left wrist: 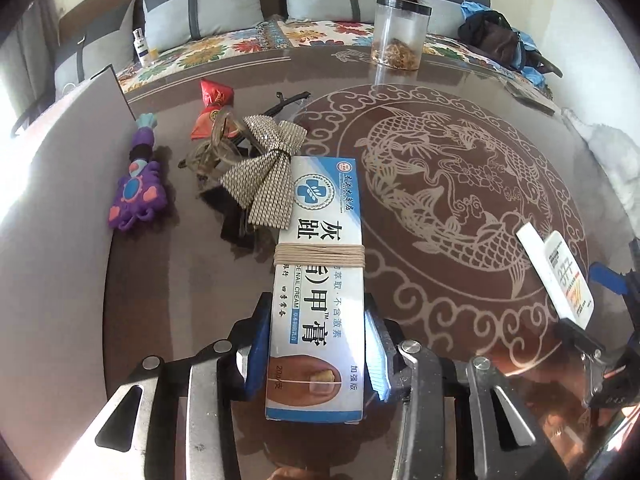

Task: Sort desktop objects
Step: 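Close the left tool on the ointment box while the right tool grips the sunscreen bottle, then carry the ointment box and sunscreen bottle over the cardboard tray with both tools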

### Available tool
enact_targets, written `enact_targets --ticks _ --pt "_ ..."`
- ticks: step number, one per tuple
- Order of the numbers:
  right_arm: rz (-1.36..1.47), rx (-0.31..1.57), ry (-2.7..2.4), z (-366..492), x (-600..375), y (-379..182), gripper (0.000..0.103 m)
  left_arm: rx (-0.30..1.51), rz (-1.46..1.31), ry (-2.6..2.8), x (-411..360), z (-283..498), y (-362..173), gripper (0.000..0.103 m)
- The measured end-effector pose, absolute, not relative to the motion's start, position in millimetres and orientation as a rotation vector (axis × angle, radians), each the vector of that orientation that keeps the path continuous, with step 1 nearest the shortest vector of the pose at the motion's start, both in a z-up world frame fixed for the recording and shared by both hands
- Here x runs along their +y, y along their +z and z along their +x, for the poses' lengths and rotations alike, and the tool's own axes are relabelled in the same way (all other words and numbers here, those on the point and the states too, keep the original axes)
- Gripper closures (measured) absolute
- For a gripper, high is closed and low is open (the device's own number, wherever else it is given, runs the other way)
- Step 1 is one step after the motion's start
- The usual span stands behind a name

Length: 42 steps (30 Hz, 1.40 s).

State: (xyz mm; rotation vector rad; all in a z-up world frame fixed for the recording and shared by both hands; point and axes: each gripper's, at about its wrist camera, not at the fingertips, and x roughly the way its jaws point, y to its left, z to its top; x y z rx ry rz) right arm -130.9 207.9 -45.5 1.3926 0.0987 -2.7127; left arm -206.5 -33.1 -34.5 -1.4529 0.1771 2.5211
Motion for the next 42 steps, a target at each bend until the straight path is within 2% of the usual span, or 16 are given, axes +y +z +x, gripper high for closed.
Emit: enact_targets --ticks 4,6,7,9,11,13,15,16,18,19,20,21,24,32,37,42 --pt "1.392 0.099 -2.713 -131 208 -46 0.000 0.088 -1.449 2.502 -35 -155 -33 0.062" --pt "1.392 0.099 -2.713 -131 208 -46 0.000 0.123 -1.451 2.530 -31 -138 -34 0.059" --pt "1.392 0.099 -2.713 -131 208 -46 0.000 0.170 -1.448 2.539 -26 -134 -35 0.054" --pt "1.392 0.099 -2.713 -131 208 -46 0.000 0.242 -1.451 2.565 -18 -132 -38 0.015" --pt "1.393 0.099 -2.713 -131 208 -46 0.000 0.232 -1.444 2.566 -15 -135 -40 0.013" --pt "1.394 0.098 -2.712 -131 207 -45 0.000 0.158 -1.443 2.568 -18 -138 -40 0.020" --pt "1.397 0.097 -2.712 -136 207 -45 0.000 0.165 -1.395 2.604 -17 -135 -36 0.058" --pt "1.429 0.106 -2.690 -141 205 -44 0.000 0.170 -1.388 2.603 -16 -134 -35 0.062" --pt "1.495 0.143 -2.604 -154 202 -42 0.000 0.146 -1.396 2.612 -18 -130 -34 0.063" --pt "1.486 0.155 -2.593 -157 200 -40 0.013 0.127 -1.404 2.613 -21 -128 -34 0.063" --pt "1.451 0.169 -2.587 -156 196 -37 0.040 0.092 -1.411 2.611 -25 -125 -32 0.063" --pt "1.446 0.194 -2.574 -156 193 -33 0.051 0.045 -1.403 2.613 -31 -121 -29 0.063" --pt "1.519 0.146 -2.505 -152 193 -26 0.052 -0.024 -1.335 2.645 -48 -105 -10 0.063" --pt "1.358 0.062 -2.520 -124 169 53 0.052 -0.290 -1.126 2.726 -128 -69 72 0.063" --pt "1.195 0.049 -2.428 -120 75 104 0.051 -0.378 -1.112 2.871 -226 -59 104 0.063" --pt "1.089 0.064 -2.254 -114 -57 124 0.051 -0.386 -1.301 2.970 -313 -63 88 0.063"
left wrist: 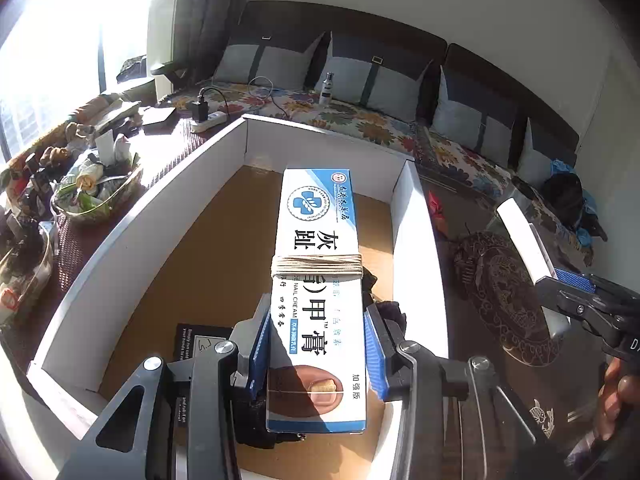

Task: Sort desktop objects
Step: 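Carry the ointment box and sunscreen bottle over the cardboard tray with both tools, then open both tools to drop the box and bottle into the tray, then withdraw both tools back over the table toward the ribbon bow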

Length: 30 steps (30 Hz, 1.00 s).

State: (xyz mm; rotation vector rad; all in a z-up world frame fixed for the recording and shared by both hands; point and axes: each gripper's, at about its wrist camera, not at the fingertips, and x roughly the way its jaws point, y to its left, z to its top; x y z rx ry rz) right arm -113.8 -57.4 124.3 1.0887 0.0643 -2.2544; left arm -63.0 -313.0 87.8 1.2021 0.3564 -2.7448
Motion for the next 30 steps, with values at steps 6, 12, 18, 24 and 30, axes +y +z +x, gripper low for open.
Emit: enact_targets --ticks 6,12,18,24,30 --pt "1.090 0.179 -2.148 -115 -182 101 0.051 0.338 1.398 -2.561 -344 -73 40 0.062" --pt "1.180 0.163 -2.103 -113 -198 66 0.028 0.269 1.365 -2.508 -341 -50 29 0.023" --pt "0.924 0.244 -2.292 -82 -103 79 0.003 0.256 1.215 -2.653 -301 -24 64 0.023" --pt "0.997 0.381 -2.495 -70 38 21 0.002 0.216 1.159 -2.920 -200 -16 96 0.011" --pt "1.211 0.394 -2.613 -77 141 -28 0.002 0.143 1.330 -3.024 -96 -39 56 0.002"
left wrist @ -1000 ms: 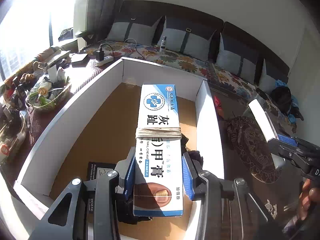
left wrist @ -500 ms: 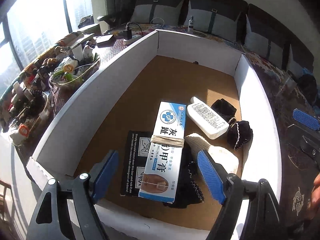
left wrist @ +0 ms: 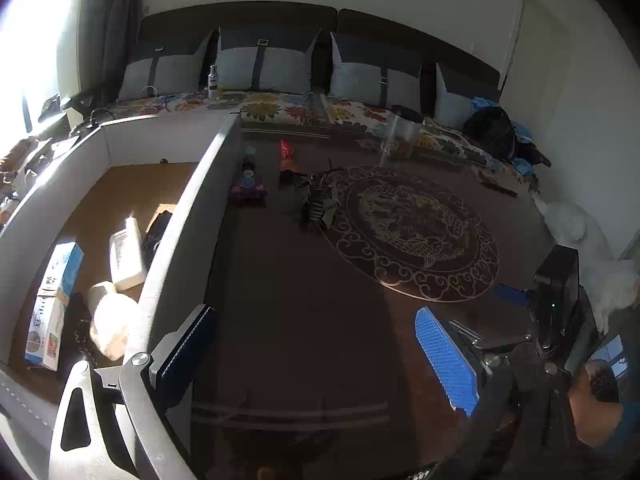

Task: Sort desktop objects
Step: 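Withdraw both tools back over the table toward the ribbon bow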

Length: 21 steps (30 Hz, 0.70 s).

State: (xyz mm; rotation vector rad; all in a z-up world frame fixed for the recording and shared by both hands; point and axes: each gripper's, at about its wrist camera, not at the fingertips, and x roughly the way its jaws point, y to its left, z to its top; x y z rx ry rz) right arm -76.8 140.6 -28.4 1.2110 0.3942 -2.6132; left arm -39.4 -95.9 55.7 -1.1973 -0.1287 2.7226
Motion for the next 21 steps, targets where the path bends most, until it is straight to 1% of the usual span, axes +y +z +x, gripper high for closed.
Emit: enact_targets --ticks 4,7,10,15,19,21 --pt "1.265 0.324 -2.650 -84 165 -38 0.002 -0.066 -1.355 2.667 -60 -69 -1 0.002" --pt "1.279 0.302 -2.663 -85 173 -43 0.002 -0.019 -1.411 2.676 -52 -88 -23 0.002" --pt "1.278 0.270 -2.685 -80 176 -44 0.002 0.024 -1.439 2.680 -51 -105 -33 0.002" --pt "1.298 0.244 -2.692 -83 178 -46 0.001 0.120 -1.426 2.701 -49 -125 -35 0.002" --pt "1.289 0.275 -2.712 -81 175 -46 0.000 0.018 -1.454 2.691 -60 -127 -44 0.002" --pt "1.284 0.289 -2.719 -80 173 -46 0.000 0.019 -1.426 2.712 -60 -127 -43 0.002"
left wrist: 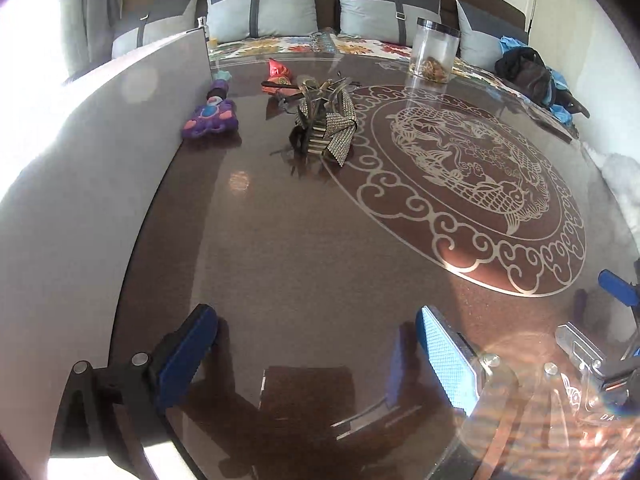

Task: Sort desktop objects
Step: 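Withdraw both tools back over the table toward the ribbon bow, then close the right tool on the clear claw clip with rhinestone bow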

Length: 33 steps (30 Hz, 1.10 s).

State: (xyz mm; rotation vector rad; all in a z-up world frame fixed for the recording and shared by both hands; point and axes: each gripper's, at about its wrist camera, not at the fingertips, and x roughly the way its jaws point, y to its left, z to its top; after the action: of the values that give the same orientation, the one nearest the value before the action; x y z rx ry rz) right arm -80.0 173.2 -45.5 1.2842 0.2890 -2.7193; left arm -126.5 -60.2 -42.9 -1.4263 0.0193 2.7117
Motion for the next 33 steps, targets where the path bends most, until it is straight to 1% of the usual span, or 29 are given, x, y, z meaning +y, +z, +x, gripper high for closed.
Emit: enact_targets --ticks 4,5,16,20,24,25,27,30,33 --pt "1.287 0.279 -2.716 -80 174 -46 0.000 0.052 -1.444 2.712 -58 -130 -47 0.002" --pt "1.288 0.274 -2.714 -81 175 -46 0.000 0.064 -1.447 2.709 -56 -131 -46 0.000" --pt "1.293 0.259 -2.708 -81 176 -46 0.000 0.078 -1.452 2.681 -57 -133 -47 0.000" --pt "1.296 0.253 -2.705 -81 176 -46 0.000 0.065 -1.457 2.692 -70 -131 -47 0.000" --pt "1.341 0.154 -2.661 -88 184 -49 0.000 0.053 -1.453 2.705 -77 -129 -48 0.000" --pt "1.356 0.153 -2.662 -91 183 -48 0.000 0.050 -1.452 2.707 -77 -129 -48 0.000" --pt "1.385 0.167 -2.641 -100 170 -45 0.000 0.050 -1.450 2.708 -77 -129 -47 0.000" --pt "1.268 0.175 -2.593 -120 128 -30 0.000 0.053 -1.451 2.707 -77 -129 -47 0.000" --pt "1.253 0.135 -2.499 -166 81 -24 0.000 0.052 -1.448 2.700 -78 -128 -47 0.000"
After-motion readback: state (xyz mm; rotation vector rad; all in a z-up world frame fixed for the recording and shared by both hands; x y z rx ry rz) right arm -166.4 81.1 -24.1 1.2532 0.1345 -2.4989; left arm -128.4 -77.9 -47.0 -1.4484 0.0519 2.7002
